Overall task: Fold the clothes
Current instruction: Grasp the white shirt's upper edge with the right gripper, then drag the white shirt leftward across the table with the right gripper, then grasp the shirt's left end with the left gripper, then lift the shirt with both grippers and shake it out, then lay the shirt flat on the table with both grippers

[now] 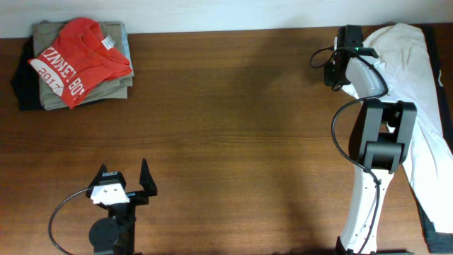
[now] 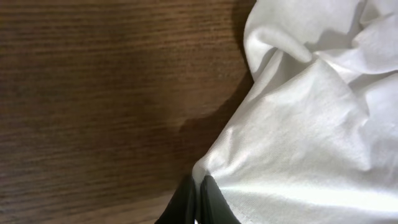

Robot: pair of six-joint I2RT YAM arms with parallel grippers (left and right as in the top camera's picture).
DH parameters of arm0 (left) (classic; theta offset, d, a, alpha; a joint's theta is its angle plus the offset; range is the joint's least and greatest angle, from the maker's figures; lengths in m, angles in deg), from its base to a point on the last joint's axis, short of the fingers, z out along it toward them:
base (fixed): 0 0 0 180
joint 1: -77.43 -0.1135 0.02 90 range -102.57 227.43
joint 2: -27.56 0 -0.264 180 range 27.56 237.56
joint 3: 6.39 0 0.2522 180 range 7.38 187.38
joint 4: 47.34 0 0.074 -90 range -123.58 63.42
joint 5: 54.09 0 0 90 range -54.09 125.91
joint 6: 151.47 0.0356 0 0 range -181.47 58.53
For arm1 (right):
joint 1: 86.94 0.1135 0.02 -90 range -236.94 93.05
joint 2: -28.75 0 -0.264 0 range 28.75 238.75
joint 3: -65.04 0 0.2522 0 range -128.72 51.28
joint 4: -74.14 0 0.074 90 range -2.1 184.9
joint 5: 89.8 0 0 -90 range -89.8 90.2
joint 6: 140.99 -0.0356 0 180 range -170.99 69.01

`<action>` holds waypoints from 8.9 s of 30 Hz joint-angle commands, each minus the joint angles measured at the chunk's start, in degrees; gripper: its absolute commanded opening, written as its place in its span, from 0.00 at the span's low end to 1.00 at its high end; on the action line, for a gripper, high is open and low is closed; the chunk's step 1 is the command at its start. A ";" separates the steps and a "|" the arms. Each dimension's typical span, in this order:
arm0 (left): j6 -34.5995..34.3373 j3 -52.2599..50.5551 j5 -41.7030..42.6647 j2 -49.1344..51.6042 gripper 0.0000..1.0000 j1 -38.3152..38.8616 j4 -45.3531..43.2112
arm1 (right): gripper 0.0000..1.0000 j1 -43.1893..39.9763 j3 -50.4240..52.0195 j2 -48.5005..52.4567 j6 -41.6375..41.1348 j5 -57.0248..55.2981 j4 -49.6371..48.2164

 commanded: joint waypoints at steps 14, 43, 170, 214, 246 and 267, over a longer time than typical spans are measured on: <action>0.92 -0.46 0.04 -0.39 0.99 -0.24 -0.02 | 0.04 20.50 -18.01 -4.46 -0.44 9.84 9.18; 0.96 -0.46 -0.17 -0.39 0.99 -0.24 -0.02 | 0.99 16.04 -30.03 -6.58 -34.75 14.34 55.45; 0.72 57.57 16.74 97.22 0.01 -5.14 28.48 | 0.04 -8.15 38.51 -46.75 -19.26 41.07 16.17; 1.31 136.45 23.06 107.01 0.00 -2.97 78.01 | 0.04 -9.29 -22.86 -35.87 -14.88 36.59 46.88; 1.49 105.13 18.62 82.79 0.01 -1.14 63.89 | 0.04 -3.85 -11.10 -45.44 -18.49 31.28 37.07; 4.94 125.37 18.10 100.19 0.01 -0.66 77.83 | 0.04 -13.16 -25.03 -38.66 -12.83 34.05 54.84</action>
